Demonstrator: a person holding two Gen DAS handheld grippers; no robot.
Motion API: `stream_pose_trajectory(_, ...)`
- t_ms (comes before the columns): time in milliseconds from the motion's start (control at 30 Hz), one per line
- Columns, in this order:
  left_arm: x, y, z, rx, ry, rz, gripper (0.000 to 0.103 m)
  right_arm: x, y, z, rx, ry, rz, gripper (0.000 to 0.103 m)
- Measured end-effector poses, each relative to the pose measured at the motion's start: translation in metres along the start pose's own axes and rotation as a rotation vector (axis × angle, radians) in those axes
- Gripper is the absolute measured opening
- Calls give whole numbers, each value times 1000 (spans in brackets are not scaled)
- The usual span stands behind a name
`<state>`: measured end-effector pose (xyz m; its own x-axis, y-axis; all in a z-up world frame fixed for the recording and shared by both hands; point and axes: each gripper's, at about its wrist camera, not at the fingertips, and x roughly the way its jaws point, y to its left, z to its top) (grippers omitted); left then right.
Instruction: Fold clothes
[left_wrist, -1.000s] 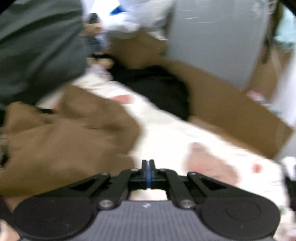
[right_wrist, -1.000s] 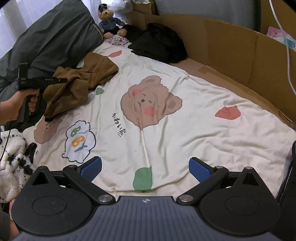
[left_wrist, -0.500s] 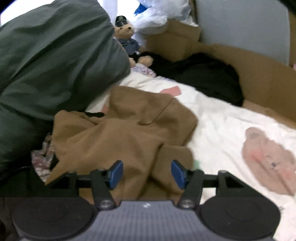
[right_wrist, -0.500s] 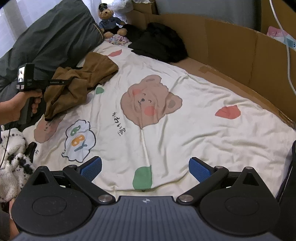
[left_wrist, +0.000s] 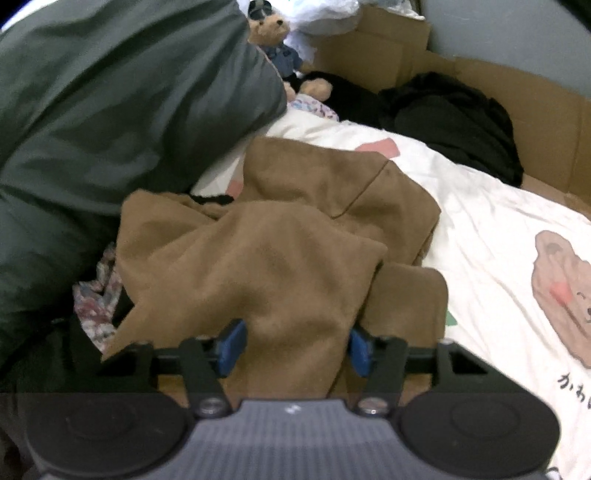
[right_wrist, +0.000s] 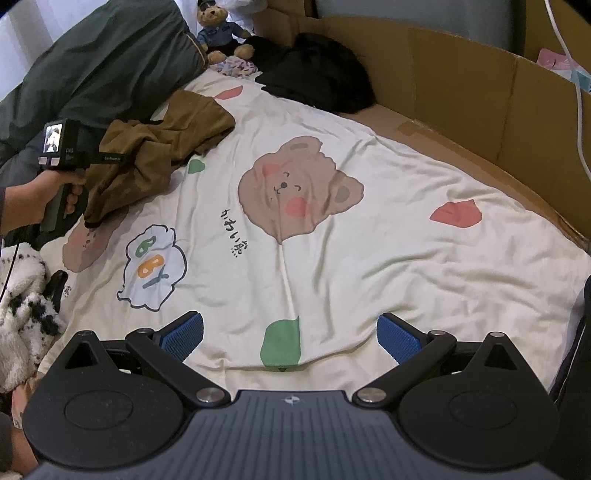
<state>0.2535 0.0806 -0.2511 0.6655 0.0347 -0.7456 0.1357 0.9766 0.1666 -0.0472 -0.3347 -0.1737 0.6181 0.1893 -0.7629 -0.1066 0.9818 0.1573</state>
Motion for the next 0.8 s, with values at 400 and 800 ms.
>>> stream_pose_trajectory(400, -41, 35, 38, -264, -40, -282, 5, -1, -2, 1, 3, -7, 3, 103)
stream_pose_trajectory(800, -123, 9, 85, -380, -184, -695, 5, -1, 3, 7, -5, -19, 8, 103)
